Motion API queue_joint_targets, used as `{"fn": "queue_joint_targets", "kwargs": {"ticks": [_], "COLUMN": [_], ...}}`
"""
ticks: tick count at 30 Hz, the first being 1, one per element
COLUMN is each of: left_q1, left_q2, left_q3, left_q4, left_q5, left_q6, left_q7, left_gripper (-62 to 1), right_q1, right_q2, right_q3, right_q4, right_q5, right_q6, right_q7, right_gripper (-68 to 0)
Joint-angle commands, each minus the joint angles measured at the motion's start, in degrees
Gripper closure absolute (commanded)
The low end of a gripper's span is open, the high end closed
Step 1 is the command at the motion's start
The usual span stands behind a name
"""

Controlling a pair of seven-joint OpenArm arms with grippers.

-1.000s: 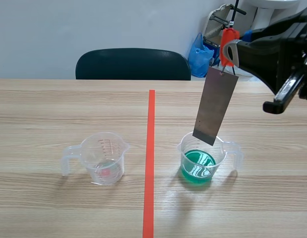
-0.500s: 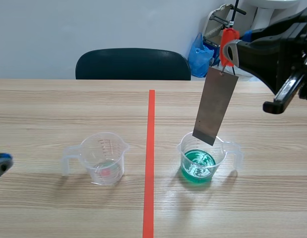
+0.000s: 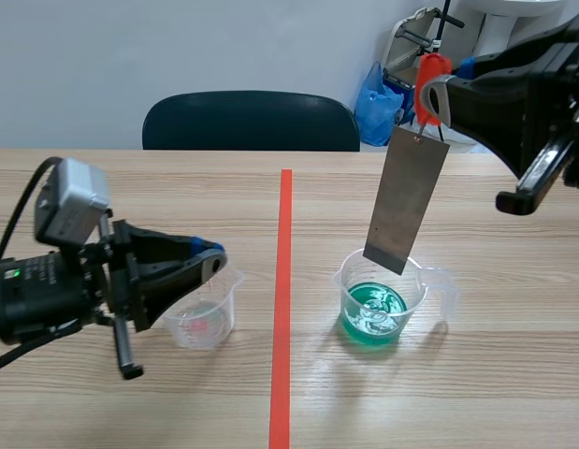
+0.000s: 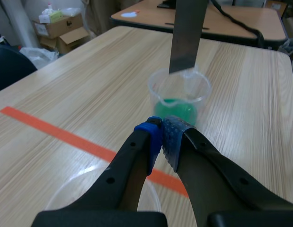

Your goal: Do the redox reaction experiment

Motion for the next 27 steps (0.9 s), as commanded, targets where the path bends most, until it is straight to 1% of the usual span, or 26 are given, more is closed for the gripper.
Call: {"fn": "queue_joint_targets", "kwargs": {"ticks": [1,5,11,16,21,23,27], "left_q1": [-1.0,-4.0,-6.4,-7.9,-9.5,-10.0,-10.6], "left_q2": [1.6,5.6,10.5,14.1,16.6,17.4,18.0], "left_q3": [0.0,3.1,6.2,7.9,9.4,10.0,10.6], "left_q4": [0.5,0.4,0.4,0.4,0.4,0.4,0.4], "left_q5": [-0.8,-0.8,-0.8,-0.7,-0.4,0.8,0.8], "left_q6": [-0.1,1.5,5.4,6.4,7.1,7.3,8.4], "left_q7": [0.5,5.6,9.0,11.5,12.4,12.4,12.7], "left_gripper": [-2.7,-2.7,-2.7,-2.7,-2.7,-2.7,-2.7], "right_q1": [0.5,0.5,0.5,0.5,0.5,0.5,0.5], "right_q2": [0.4,0.4,0.4,0.4,0.4,0.4,0.4], "right_q3": [0.5,0.5,0.5,0.5,0.5,0.5,0.5], "right_q4": [1.1,1.1,1.1,1.1,1.1,1.1,1.1], "right_q5": [0.7,0.7,0.7,0.7,0.7,0.7,0.7], "right_q6": [-0.2,-0.2,-0.2,-0.2,-0.2,-0.2,-0.2], "right_q7": [0.9,0.9,0.8,0.9,0.9,0.9,0.9], "right_gripper": [-0.6,-0.6,-0.6,-0.6,-0.6,-0.6,-0.6]}}
